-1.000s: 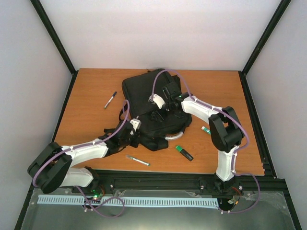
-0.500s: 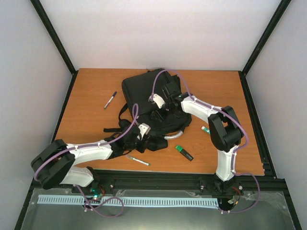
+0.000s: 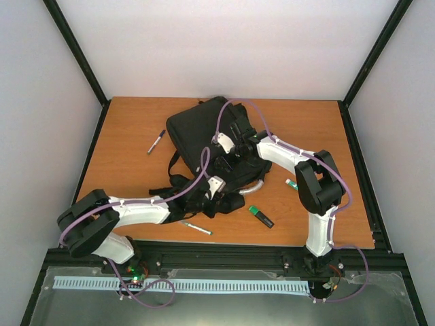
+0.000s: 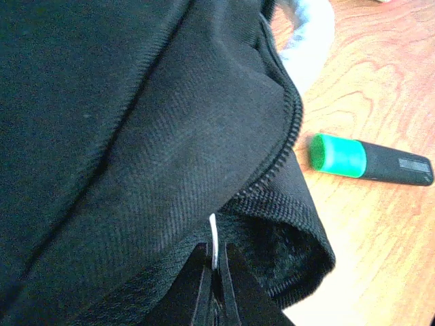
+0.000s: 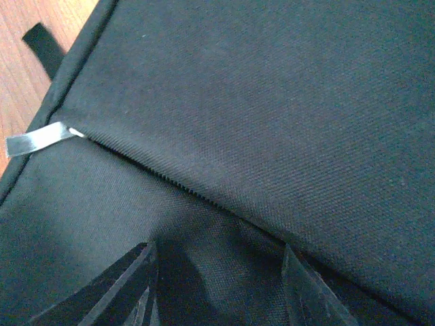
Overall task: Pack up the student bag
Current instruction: Zip the student bag at the center of the board.
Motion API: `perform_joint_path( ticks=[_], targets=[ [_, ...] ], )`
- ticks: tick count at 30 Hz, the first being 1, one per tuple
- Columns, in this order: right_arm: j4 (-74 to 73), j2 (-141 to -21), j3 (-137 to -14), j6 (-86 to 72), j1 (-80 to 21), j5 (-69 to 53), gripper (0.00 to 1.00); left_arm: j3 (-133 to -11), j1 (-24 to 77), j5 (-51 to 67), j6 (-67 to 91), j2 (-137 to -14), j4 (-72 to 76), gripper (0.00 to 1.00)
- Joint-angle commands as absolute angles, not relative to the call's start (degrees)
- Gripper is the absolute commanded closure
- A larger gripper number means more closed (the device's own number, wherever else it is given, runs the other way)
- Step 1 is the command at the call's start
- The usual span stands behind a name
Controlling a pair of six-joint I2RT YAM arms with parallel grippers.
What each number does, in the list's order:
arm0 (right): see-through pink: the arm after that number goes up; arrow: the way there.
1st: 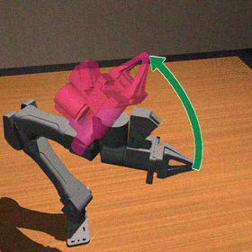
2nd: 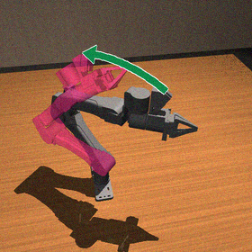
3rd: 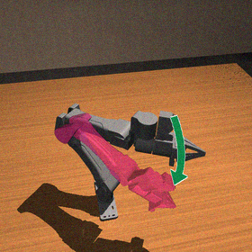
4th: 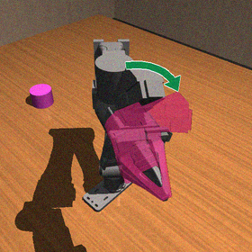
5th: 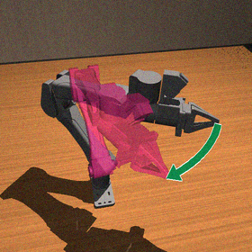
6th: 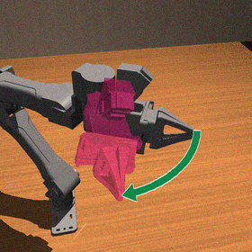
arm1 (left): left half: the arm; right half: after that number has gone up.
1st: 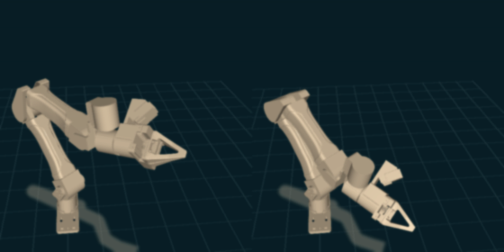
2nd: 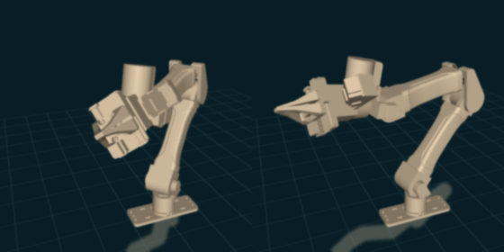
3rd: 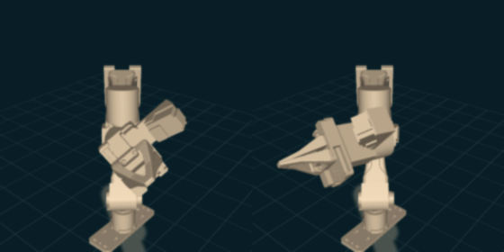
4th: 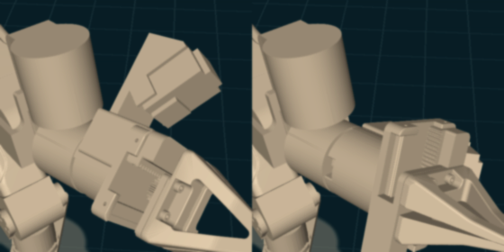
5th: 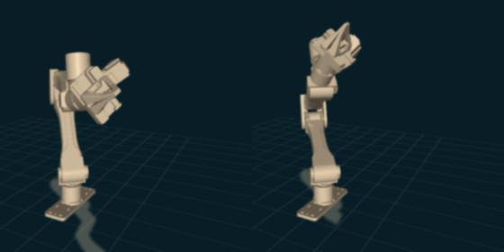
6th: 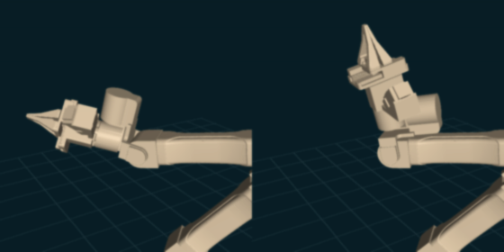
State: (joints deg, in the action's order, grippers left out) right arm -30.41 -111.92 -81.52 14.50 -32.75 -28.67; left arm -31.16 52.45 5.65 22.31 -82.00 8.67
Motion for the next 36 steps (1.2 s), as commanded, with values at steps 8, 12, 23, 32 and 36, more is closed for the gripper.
perform_joint_path(
  ticks=[8,12,23,32,36],
  targets=[
    [-32.08,-115.04,-79.98,14.24,-31.76,-25.68,0.48,-37.08,59.69,13.86,19.65,-84.93,14.84,0.96],
    [-32.12,-112.93,-79.27,14.37,-30.85,-26.88,0.48,-37.94,59.71,9.54,21.91,-85.45,11.90,0.82],
    [-33.79,-89.16,-72.32,16.18,-25.74,-29.25,0.35,-39.03,59.68,3.74,26.53,-68.83,-5.35,0.40],
    [-46.97,-72.88,-71.47,24.05,-25.66,-32.57,0.27,-48.48,59.28,-15.32,33.02,-57.01,-24.28,0.00],
    [-54.98,-70.79,-73.35,27.51,-25.63,-32.71,0.31,-52.62,57.33,-24.55,42.46,-57.82,-34.18,0.00]
  ],
)
